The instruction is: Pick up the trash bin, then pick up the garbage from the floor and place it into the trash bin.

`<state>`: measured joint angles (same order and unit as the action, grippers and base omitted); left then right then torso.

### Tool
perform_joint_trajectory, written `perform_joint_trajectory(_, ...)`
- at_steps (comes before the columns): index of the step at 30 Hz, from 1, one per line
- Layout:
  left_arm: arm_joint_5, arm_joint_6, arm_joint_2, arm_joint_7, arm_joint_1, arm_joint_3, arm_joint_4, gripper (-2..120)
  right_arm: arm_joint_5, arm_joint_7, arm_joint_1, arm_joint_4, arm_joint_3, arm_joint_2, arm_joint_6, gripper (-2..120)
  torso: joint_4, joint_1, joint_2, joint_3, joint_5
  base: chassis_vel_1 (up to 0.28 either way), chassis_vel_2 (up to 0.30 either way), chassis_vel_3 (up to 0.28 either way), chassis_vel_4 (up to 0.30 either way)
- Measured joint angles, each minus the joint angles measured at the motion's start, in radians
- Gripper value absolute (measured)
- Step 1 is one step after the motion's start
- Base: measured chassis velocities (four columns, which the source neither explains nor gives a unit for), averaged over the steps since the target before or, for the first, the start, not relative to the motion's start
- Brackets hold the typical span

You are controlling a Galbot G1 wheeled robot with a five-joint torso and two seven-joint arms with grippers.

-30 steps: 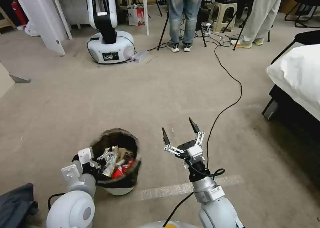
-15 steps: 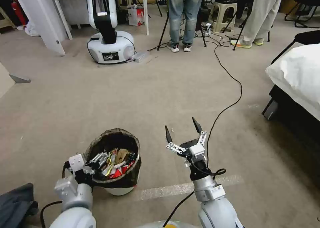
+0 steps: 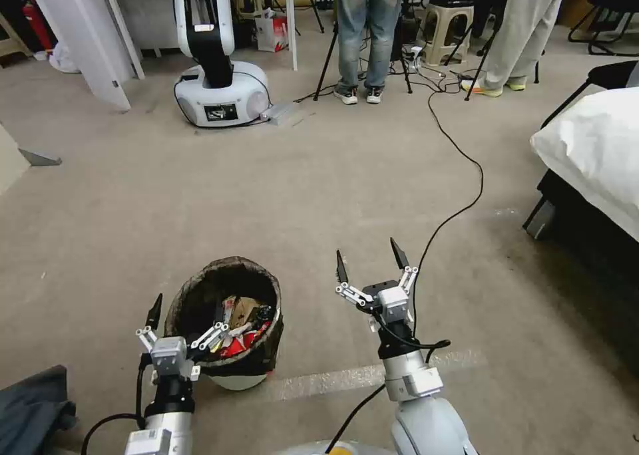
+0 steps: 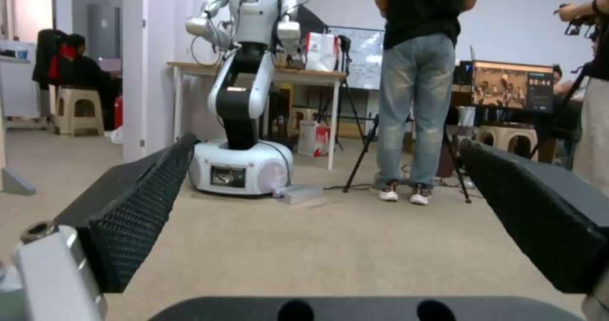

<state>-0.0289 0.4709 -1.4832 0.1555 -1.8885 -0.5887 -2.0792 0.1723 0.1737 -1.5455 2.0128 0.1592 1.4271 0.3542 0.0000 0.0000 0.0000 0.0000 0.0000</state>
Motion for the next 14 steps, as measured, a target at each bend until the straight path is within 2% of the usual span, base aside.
perform_joint_trajectory(14,0.002,-0.004,0.000,0.001,0.000,0.002,0.002,100,0.000,-0.002,-0.001,-0.001,0.001,0.000,-0.001,100,-0.0001,0.000,0.000,0.000,0.0000,0.000,0.000,0.000,0.000)
